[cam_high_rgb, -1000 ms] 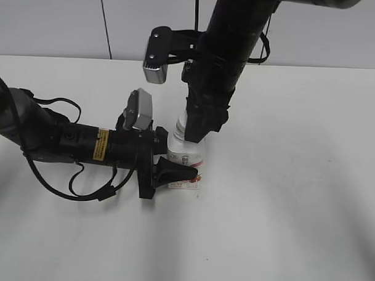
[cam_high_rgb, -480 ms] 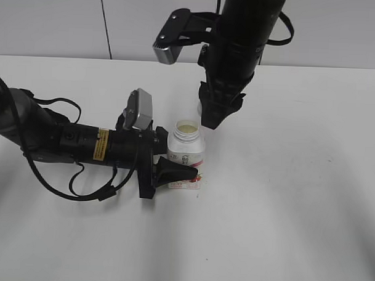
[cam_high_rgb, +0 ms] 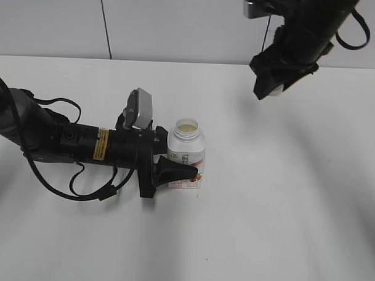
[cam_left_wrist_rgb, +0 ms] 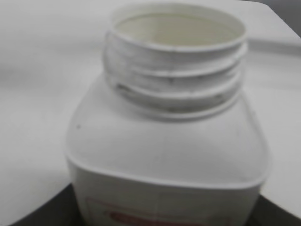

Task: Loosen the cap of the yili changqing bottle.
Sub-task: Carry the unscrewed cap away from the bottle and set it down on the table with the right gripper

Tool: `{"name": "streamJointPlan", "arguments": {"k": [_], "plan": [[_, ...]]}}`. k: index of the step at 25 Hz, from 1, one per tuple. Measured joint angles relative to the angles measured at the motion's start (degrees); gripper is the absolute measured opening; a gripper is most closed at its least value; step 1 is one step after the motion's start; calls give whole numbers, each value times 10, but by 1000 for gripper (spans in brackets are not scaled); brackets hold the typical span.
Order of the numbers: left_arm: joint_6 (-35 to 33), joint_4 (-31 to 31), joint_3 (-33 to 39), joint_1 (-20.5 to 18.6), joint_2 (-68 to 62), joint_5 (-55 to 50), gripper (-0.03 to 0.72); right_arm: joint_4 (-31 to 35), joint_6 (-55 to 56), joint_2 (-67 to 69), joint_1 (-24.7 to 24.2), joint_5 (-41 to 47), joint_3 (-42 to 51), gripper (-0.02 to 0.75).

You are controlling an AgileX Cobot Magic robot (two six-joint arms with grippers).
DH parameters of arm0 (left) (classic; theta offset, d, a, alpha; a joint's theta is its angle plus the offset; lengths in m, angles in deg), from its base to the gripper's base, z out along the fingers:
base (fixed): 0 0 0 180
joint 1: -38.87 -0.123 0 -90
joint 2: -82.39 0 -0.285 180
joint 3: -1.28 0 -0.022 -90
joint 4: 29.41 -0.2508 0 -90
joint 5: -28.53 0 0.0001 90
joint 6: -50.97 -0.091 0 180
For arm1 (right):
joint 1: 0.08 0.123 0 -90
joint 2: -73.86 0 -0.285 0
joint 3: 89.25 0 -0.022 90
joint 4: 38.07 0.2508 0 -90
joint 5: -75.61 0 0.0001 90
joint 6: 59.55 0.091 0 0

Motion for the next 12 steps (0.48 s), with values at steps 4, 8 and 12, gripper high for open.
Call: {"name": "streamJointPlan", "arguments": {"k": [4, 8, 12], "plan": [[1, 4, 0, 0, 0, -1, 391, 31, 12, 0, -60, -22, 55, 389], [2, 4, 0, 0, 0, -2, 391, 39, 30, -6, -99, -57, 116, 389], [2, 5, 0, 0, 0, -4, 391, 30, 46, -19, -121, -81, 169, 389]]}}
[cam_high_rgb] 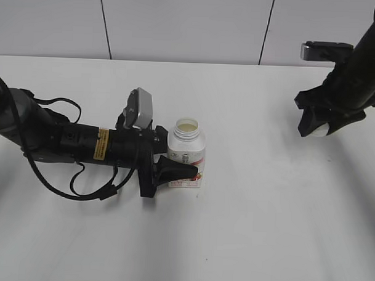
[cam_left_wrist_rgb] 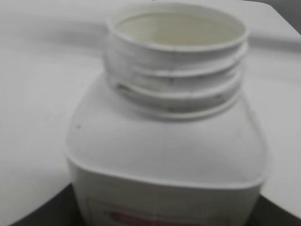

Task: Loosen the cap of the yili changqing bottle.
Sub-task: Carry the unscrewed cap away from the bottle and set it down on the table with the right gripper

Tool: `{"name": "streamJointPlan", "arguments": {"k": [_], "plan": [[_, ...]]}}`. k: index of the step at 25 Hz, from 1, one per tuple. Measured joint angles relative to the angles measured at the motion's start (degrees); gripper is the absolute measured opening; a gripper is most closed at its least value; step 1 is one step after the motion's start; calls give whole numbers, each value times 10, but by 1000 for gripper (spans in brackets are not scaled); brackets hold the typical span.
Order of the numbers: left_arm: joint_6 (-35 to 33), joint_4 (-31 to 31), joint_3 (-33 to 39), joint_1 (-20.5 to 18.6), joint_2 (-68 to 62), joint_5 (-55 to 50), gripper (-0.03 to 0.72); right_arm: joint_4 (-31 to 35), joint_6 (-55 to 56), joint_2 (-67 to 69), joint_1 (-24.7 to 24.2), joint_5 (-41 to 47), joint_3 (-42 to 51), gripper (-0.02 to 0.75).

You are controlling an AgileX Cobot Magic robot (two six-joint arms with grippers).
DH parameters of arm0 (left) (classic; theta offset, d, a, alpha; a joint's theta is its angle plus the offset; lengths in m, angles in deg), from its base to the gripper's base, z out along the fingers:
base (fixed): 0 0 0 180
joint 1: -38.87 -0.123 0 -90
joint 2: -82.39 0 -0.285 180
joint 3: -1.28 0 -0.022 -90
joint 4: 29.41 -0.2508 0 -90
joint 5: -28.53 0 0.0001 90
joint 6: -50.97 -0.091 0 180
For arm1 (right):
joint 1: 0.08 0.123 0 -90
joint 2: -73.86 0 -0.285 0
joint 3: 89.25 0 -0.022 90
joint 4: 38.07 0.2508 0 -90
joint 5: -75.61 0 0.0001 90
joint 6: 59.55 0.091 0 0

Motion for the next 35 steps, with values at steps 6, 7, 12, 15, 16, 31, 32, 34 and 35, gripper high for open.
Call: {"name": "streamJointPlan", "arguments": {"k": [6, 7, 12, 15, 16, 31, 32, 34, 35], "plan": [[0, 0, 0, 0, 0, 0, 391, 1, 36, -2, -21, -79, 74, 389], [0, 0, 0, 0, 0, 0, 391, 1, 39, -2, -26, -90, 85, 389], [0, 0, 0, 0, 0, 0, 391, 0, 44, -2, -55, -120, 103, 389], [0, 0, 0, 0, 0, 0, 391, -2, 44, -1, -61, -132, 103, 389], [0, 0, 0, 0, 0, 0, 391, -3, 45, 1, -62, -134, 103, 389], [0, -1, 0, 0, 0, 0, 391, -7, 45, 20, -62, -148, 103, 389], [0, -1, 0, 0, 0, 0, 391, -7, 45, 20, -62, -149, 103, 389], [0, -1, 0, 0, 0, 0, 391, -7, 45, 20, -62, -151, 103, 389], [0, -1, 0, 0, 0, 0, 391, -7, 45, 20, -62, -153, 103, 389]]}}
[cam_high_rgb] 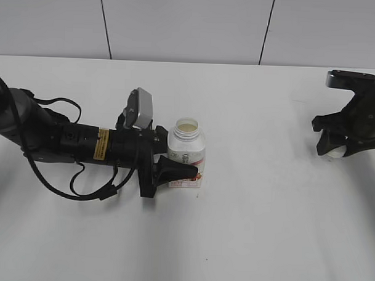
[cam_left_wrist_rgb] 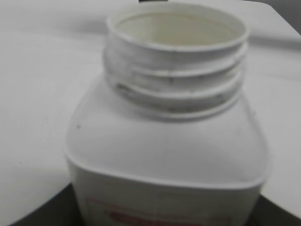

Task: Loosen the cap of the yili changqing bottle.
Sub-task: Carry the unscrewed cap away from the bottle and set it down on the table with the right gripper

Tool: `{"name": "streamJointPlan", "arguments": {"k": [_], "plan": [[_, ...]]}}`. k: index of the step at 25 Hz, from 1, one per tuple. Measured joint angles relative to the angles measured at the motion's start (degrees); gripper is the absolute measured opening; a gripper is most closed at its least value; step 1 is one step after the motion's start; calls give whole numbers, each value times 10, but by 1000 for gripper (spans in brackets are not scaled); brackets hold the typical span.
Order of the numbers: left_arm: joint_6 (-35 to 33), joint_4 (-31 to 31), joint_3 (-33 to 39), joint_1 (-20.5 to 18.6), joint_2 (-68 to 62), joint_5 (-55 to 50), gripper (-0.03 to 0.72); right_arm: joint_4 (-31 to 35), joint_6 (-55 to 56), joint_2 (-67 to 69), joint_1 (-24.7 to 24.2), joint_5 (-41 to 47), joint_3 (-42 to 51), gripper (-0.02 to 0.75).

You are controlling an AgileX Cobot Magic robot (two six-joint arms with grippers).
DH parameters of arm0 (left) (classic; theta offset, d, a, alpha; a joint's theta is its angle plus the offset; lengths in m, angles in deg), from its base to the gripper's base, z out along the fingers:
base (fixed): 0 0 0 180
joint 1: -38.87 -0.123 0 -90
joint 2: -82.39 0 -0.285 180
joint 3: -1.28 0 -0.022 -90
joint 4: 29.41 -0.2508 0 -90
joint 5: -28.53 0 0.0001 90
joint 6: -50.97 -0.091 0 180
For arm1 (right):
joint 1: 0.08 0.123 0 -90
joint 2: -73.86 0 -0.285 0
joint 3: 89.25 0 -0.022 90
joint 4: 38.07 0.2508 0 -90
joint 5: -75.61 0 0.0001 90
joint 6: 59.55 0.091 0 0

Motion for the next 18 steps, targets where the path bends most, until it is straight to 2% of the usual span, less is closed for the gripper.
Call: {"name": "streamJointPlan", "arguments": {"k": [18], "plan": [[0, -1, 0, 0, 0, -1, 391, -1, 0, 29, 0, -6, 0, 388]]}}
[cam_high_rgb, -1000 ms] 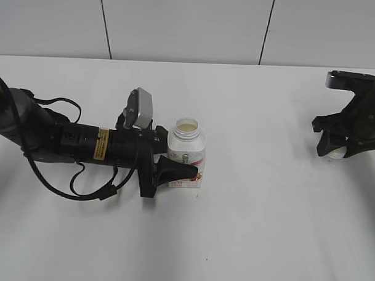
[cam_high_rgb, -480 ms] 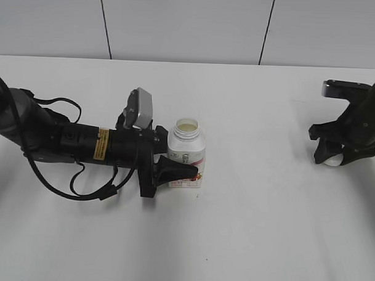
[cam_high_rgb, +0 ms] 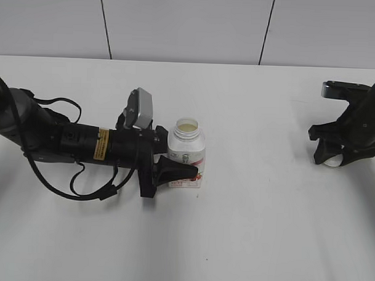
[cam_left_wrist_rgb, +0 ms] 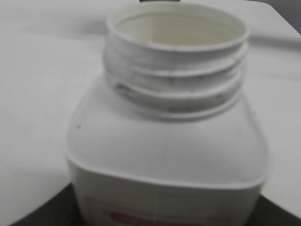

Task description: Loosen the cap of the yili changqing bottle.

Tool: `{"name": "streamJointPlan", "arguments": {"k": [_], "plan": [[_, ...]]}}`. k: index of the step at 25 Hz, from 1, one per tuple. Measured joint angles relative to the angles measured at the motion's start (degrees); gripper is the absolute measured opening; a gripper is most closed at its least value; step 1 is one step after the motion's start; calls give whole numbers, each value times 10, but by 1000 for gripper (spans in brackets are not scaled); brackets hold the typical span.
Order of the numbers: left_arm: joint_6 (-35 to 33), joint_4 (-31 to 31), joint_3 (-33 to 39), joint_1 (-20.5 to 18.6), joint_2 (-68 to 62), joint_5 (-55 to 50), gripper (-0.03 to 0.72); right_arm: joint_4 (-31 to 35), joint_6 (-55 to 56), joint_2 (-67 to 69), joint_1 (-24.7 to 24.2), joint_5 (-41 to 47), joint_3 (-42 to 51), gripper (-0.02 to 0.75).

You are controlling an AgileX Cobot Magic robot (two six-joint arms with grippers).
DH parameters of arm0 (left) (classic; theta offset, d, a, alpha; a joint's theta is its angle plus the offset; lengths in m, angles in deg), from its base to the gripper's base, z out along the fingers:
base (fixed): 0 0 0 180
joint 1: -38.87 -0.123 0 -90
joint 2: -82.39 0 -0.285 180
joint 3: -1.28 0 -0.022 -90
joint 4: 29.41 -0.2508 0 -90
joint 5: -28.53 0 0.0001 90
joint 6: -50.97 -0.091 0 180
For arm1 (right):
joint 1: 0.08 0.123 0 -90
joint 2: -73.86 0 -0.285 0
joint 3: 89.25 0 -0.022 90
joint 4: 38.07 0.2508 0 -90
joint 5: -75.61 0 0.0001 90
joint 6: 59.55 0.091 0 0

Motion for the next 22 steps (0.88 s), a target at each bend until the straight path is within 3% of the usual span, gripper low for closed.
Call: {"name": "streamJointPlan", "arguments": {"k": [3, 9, 18, 22], "plan": [[0, 0, 0, 0, 0, 0, 391, -1, 0, 0, 0, 0, 0, 396], [0, 0, 0, 0, 0, 0, 391, -1, 0, 0, 0, 0, 0, 548], [0, -1, 0, 0, 0, 0, 391, -1, 0, 0, 0, 2, 0, 564], [0, -3, 0, 0, 0, 0, 436, -1, 0, 0, 0, 9, 0, 564]]}}
